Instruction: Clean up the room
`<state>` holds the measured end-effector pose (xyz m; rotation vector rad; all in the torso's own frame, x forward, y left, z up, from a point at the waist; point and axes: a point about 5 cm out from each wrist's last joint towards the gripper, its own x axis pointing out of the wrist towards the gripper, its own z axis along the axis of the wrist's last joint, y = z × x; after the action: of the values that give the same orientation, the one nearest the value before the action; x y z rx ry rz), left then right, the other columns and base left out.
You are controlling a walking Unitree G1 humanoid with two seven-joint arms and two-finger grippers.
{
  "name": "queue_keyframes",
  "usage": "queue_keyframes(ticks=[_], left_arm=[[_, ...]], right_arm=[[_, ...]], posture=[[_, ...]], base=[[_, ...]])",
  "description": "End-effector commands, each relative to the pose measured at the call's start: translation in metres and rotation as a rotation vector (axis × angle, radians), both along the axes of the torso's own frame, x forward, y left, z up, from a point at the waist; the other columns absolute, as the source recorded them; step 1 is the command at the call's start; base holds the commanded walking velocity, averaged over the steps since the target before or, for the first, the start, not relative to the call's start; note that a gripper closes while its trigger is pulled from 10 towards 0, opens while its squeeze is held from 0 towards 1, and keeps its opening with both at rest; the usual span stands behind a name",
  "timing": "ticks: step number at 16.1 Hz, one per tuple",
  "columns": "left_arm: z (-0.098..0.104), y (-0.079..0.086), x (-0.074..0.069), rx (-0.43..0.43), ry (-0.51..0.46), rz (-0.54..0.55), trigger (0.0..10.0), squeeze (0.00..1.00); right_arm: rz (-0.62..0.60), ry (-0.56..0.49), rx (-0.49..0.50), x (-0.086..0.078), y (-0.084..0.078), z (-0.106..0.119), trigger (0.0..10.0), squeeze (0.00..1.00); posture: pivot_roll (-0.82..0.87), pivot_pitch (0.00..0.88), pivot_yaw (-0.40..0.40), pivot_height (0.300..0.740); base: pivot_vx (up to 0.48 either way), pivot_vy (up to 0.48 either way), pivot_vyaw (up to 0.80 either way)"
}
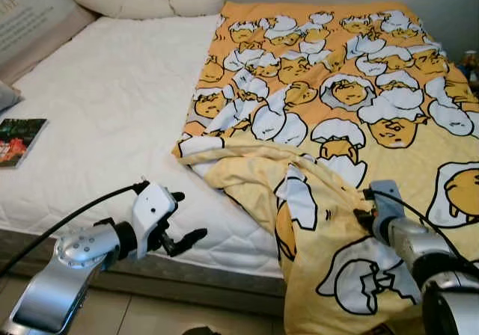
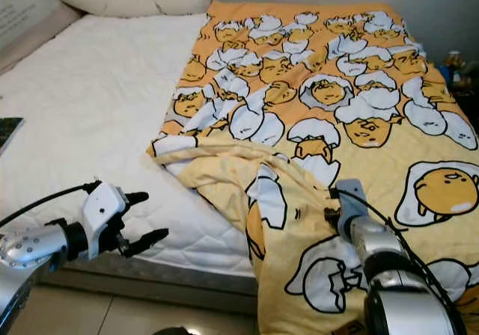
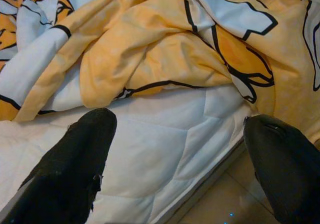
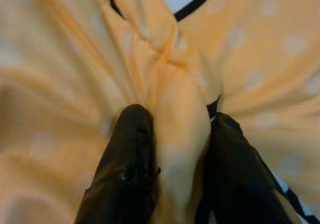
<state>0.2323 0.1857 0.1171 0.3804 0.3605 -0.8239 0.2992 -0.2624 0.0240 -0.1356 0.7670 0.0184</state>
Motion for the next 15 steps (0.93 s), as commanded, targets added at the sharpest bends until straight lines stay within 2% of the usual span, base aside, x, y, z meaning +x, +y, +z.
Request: queue_keyframes(ticks=[1,2,3,4,5,6,7,9,10,11,13,14,15], left_arm=[[0.000,-0.001,-0.002,0.009,-0.008,-0.004,10.0,0.00],[0.000,-0.001,-0.003,0.009,-0.007,-0.001,10.0,0.00],[-0.001,-0.001,-0.003,0.009,-0.007,0.000,10.0,0.00],[-0.001,-0.001,-0.003,0.009,-0.007,0.001,10.0,0.00],[-0.002,-0.002,-0.004,0.007,-0.004,0.000,10.0,0.00],[-0.002,-0.002,-0.004,0.008,-0.002,-0.003,10.0,0.00],[-0.003,-0.002,-0.005,0.009,0.002,-0.007,10.0,0.00],[-0.008,-0.002,-0.011,0.019,0.038,-0.035,10.0,0.00],[-0.009,-0.002,-0.012,0.022,0.046,-0.041,10.0,0.00],[-0.009,-0.001,-0.016,0.025,0.057,-0.050,10.0,0.00],[-0.008,0.000,-0.015,0.021,0.052,-0.040,10.0,0.00],[-0.008,0.001,-0.016,0.020,0.053,-0.037,10.0,0.00],[-0.008,0.001,-0.016,0.021,0.054,-0.037,10.0,0.00]], right_arm=[[0.057,0.014,0.003,-0.001,0.002,0.001,3.0,0.00],[0.179,-0.019,0.030,0.000,0.009,0.008,2.0,0.00],[0.235,-0.038,0.065,0.001,0.016,0.012,0.5,0.00],[0.334,-0.071,0.149,0.001,0.030,0.022,0.0,0.00],[0.492,-0.125,0.301,-0.001,0.057,0.040,0.0,0.00],[0.564,-0.148,0.349,-0.003,0.069,0.048,0.0,0.00],[0.686,-0.172,0.401,-0.008,0.086,0.059,0.0,0.00],[0.927,-0.241,0.577,-0.022,0.127,0.091,0.0,0.00],[0.966,-0.257,0.628,-0.026,0.139,0.099,0.0,0.00],[1.094,-0.309,0.829,-0.043,0.175,0.127,0.0,0.00],[1.180,-0.320,1.002,-0.061,0.189,0.143,0.0,0.00],[1.179,-0.264,0.950,-0.063,0.189,0.132,0.0,0.00],[1.167,-0.217,0.885,-0.064,0.187,0.122,2.8,0.00]], posture=[[0.09,0.018,0.051,0.740],[0.08,0.019,0.046,0.740],[0.08,0.019,0.046,0.740],[0.08,0.018,0.046,0.740],[0.08,0.019,0.048,0.740],[0.08,0.019,0.049,0.740],[0.08,0.019,0.050,0.740],[0.07,0.019,0.060,0.740],[0.07,0.019,0.060,0.740],[0.07,0.019,0.060,0.740],[0.08,0.012,0.046,0.740],[0.08,0.008,0.043,0.740],[0.08,0.006,0.042,0.740]], base=[[0.000,0.000,0.00],[0.000,0.000,0.00],[0.000,0.000,0.00],[0.000,0.000,0.00],[0.000,0.000,0.00],[0.000,0.000,0.00],[0.000,0.000,0.00],[0.000,0.000,0.00],[0.000,0.000,0.00],[0.000,0.000,0.00],[0.000,0.000,0.00],[0.000,0.000,0.00],[0.000,0.000,0.00]])
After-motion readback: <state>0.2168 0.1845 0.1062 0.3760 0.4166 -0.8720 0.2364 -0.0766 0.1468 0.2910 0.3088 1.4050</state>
